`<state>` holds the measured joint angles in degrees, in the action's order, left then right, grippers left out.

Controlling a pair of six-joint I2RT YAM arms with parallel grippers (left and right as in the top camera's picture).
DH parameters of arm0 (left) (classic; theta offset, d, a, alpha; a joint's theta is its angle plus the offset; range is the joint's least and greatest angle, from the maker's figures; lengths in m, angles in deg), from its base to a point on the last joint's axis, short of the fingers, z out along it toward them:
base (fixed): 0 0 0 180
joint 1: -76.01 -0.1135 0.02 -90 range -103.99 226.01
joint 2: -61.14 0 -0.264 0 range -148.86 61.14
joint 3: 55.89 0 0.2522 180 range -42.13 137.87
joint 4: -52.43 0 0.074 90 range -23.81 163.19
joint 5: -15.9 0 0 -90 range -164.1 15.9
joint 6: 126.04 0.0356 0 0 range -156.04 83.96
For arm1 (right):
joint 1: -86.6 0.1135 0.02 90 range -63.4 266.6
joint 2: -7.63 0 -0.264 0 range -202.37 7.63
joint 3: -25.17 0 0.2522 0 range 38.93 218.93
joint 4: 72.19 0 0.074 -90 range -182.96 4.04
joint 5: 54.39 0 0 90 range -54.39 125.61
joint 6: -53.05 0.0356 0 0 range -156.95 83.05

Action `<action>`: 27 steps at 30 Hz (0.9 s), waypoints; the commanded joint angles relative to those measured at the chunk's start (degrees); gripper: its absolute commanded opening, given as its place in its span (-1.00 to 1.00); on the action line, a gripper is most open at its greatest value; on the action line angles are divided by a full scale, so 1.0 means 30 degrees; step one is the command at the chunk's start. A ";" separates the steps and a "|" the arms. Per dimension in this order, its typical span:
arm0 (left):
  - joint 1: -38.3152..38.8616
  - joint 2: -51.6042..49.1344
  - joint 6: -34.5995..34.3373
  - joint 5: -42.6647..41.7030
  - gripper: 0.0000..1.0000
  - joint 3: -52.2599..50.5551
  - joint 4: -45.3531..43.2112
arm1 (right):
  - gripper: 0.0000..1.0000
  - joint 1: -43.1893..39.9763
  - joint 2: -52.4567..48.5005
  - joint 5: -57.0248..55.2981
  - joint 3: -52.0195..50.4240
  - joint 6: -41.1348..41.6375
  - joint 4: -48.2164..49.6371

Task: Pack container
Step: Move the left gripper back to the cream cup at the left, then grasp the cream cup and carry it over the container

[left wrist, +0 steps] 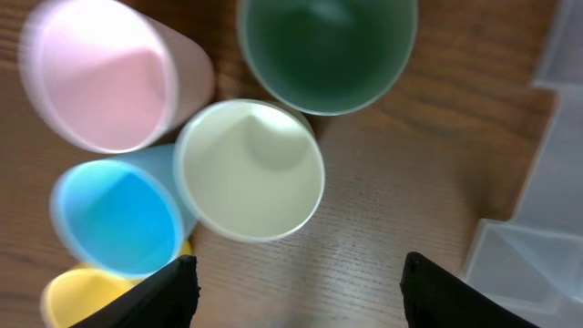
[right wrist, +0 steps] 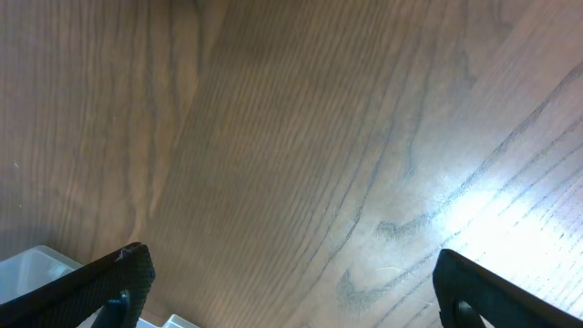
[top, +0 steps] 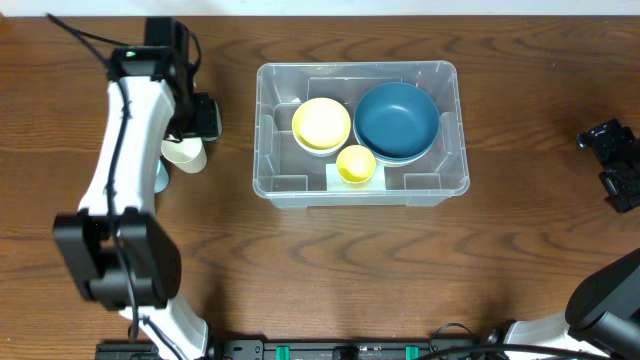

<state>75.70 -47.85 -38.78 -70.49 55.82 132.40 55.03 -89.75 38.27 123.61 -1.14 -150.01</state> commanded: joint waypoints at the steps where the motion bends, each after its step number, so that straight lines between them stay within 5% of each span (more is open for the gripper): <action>1: -0.0029 -0.1078 0.0423 -0.0255 0.44 -0.0117 0.0131 | 0.99 -0.0131 -0.0080 -0.0022 0.0095 0.0270 -0.0015; 11: -0.0036 -0.3570 0.1406 -0.1224 0.41 -0.0117 -0.0386 | 0.99 -0.0131 -0.0080 -0.0022 0.0095 0.0270 -0.0015; 16: -0.0036 -0.3716 0.1406 -0.1224 -0.07 -0.0117 -0.0758 | 0.99 -0.0131 -0.0080 -0.0022 0.0095 0.0270 -0.0015; 20: -0.0029 -0.3716 0.1399 -0.1224 -0.90 -0.0117 -0.0670 | 0.99 -0.0131 -0.0080 -0.0022 0.0095 0.0270 -0.0015; 27: -0.0029 -0.3650 0.1384 -0.1224 -0.88 -0.0109 0.0036 | 0.99 -0.0131 -0.0080 -0.0022 0.0095 0.0270 -0.0015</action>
<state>75.70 -58.58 -34.54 -74.14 55.71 131.68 55.03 -89.75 38.27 123.61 -1.14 -150.01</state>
